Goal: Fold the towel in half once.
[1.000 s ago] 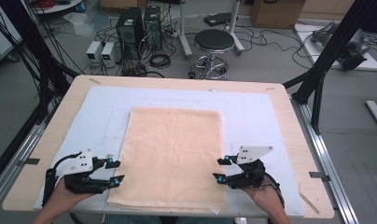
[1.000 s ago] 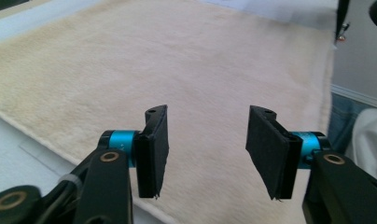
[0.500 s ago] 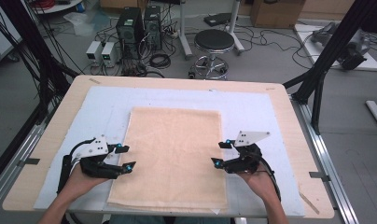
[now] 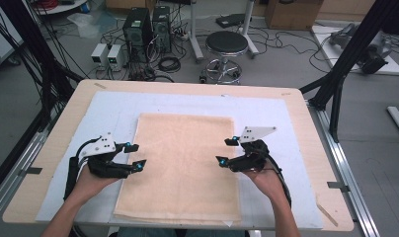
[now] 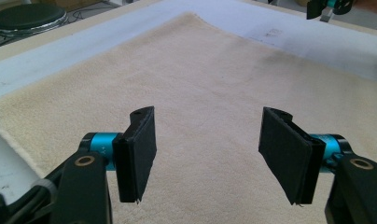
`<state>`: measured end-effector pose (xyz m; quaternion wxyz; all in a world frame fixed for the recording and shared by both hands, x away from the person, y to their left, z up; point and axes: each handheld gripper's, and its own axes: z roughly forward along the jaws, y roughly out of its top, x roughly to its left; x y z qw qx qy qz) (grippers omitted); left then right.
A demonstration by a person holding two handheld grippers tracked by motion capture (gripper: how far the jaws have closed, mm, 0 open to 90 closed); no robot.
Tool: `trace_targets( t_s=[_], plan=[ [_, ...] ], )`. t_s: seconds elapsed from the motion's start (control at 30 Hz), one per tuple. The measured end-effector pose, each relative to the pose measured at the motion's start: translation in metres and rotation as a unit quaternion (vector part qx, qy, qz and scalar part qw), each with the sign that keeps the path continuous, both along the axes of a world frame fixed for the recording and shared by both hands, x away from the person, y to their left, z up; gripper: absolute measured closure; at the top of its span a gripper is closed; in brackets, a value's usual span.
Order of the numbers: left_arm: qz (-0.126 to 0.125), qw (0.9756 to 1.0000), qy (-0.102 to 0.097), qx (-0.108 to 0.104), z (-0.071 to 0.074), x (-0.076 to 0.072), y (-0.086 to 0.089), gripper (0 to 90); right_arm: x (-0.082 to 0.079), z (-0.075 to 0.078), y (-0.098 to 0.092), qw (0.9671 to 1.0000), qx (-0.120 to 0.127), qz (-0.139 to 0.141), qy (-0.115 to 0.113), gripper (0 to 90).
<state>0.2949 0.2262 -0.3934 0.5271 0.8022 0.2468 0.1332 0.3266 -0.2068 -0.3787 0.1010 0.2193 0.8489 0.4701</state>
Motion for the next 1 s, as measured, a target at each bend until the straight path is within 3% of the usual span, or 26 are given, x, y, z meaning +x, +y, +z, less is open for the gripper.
trace_targets(
  t_s=[0.33, 1.0],
  plan=[
    [-0.011, 0.9999, -0.007, 0.011, -0.0020, -0.0082, -0.0061, 35.8, -0.0049, 0.0018, 0.0031, 0.9999, -0.009, -0.002, -0.011, 26.9],
    [-0.021, 0.9998, -0.004, 0.001, -0.0033, -0.0063, -0.0080, 35.5, -0.0096, -0.0022, 0.0017, 0.9998, -0.016, -0.006, -0.006, 25.8]
  ],
)
